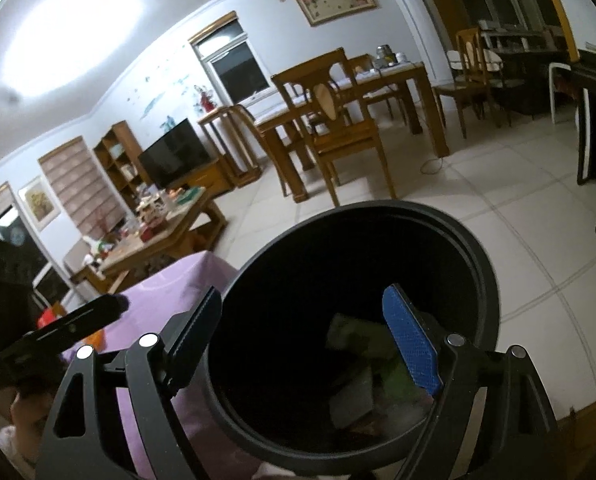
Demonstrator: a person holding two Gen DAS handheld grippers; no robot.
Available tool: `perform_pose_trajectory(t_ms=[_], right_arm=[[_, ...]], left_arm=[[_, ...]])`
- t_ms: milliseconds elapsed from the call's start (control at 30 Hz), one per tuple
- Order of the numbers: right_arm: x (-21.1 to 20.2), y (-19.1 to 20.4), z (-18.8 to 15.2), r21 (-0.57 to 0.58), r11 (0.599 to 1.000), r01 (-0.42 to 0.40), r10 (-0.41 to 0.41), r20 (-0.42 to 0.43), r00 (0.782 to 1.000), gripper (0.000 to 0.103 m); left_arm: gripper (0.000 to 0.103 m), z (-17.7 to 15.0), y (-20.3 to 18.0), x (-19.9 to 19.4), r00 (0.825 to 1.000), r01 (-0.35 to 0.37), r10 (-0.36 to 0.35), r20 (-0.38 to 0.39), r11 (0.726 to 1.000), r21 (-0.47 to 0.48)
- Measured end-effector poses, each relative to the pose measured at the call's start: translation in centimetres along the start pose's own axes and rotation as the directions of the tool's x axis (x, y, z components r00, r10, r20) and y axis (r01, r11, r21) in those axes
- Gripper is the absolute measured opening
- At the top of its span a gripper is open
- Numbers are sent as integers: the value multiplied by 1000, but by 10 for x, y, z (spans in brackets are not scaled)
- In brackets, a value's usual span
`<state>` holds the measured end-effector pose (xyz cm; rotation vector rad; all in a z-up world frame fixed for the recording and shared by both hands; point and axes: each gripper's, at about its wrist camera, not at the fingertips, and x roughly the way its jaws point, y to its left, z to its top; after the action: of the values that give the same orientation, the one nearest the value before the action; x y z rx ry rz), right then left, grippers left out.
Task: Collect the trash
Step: 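Carry the box and tray to the black bin and release them, then grasp the tan paper bag with the left tool while the right tool grasps the orange snack packet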
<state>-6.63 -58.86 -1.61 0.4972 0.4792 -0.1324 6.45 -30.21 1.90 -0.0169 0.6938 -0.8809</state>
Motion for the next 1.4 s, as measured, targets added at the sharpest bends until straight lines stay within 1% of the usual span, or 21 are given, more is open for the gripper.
perform_pose_trajectory(t_ms=[133, 300, 400, 433, 533, 567, 633, 700, 733, 767, 800, 833, 867, 967, 1000, 1067, 1100, 1133, 1200, 1300, 1400], right_arm=[[4, 17, -4, -15, 1000, -27, 27, -25, 999, 82], [20, 64, -9, -72, 994, -79, 74, -65, 995, 82], [34, 103, -16, -117, 985, -126, 114, -106, 988, 82], [36, 112, -19, -128, 982, -138, 124, -117, 985, 82], [51, 154, -31, -170, 966, -194, 166, -167, 972, 82], [57, 170, -34, -181, 959, -218, 184, -188, 965, 82], [69, 199, -41, -202, 943, -263, 215, -230, 949, 82], [77, 221, -48, -219, 931, -293, 233, -263, 936, 82], [81, 233, -53, -227, 922, -312, 244, -283, 927, 82], [88, 248, -57, -238, 911, -336, 257, -309, 916, 82], [94, 259, -61, -250, 903, -350, 262, -326, 908, 82], [101, 275, -65, -269, 891, -366, 265, -346, 900, 82], [107, 283, -67, -283, 883, -376, 266, -359, 895, 82], [128, 321, -75, -331, 851, -407, 262, -405, 876, 82], [134, 330, -76, -346, 842, -415, 257, -418, 871, 82], [153, 355, -82, -380, 817, -434, 245, -452, 857, 82], [160, 358, -83, -390, 809, -440, 241, -463, 853, 82], [168, 368, -85, -402, 801, -443, 231, -476, 849, 82], [189, 388, -90, -433, 785, -443, 201, -497, 844, 82], [213, 404, -92, -461, 769, -442, 175, -514, 840, 82], [237, 419, -98, -478, 761, -439, 144, -535, 832, 82]], left_arm=[[98, -6, 22, -33, 998, -50, 51, 21, 998, -32], [98, -18, 59, -87, 990, -125, 131, 62, 988, -87], [98, -30, 84, -122, 979, -181, 190, 75, 977, -114], [98, -37, 96, -138, 973, -210, 220, 75, 970, -125], [98, -54, 121, -171, 960, -262, 272, 68, 957, -125], [98, -61, 129, -184, 957, -276, 284, 57, 954, -114], [98, -75, 147, -205, 957, -287, 289, 25, 956, -63], [98, -85, 158, -221, 957, -289, 289, -2, 957, 12], [98, -91, 164, -230, 957, -287, 289, -25, 955, 73], [98, -97, 170, -236, 953, -291, 299, -44, 947, 136], [97, -100, 175, -239, 949, -299, 312, -52, 938, 177], [97, -106, 183, -242, 941, -308, 331, -69, 923, 229], [97, -108, 191, -242, 940, -295, 328, -98, 921, 256], [97, -115, 214, -236, 947, -220, 272, -174, 938, 269], [97, -114, 219, -231, 946, -205, 263, -188, 938, 280], [97, -117, 228, -221, 940, -197, 271, -207, 927, 319], [98, -117, 232, -217, 940, -178, 259, -222, 928, 327], [98, -117, 235, -211, 946, -127, 212, -245, 938, 322], [97, -120, 241, -206, 949, -70, 161, -271, 946, 317], [97, -125, 233, -201, 940, -27, 139, -312, 941, 338], [96, -138, 217, -195, 924, -14, 159, -347, 923, 385]])
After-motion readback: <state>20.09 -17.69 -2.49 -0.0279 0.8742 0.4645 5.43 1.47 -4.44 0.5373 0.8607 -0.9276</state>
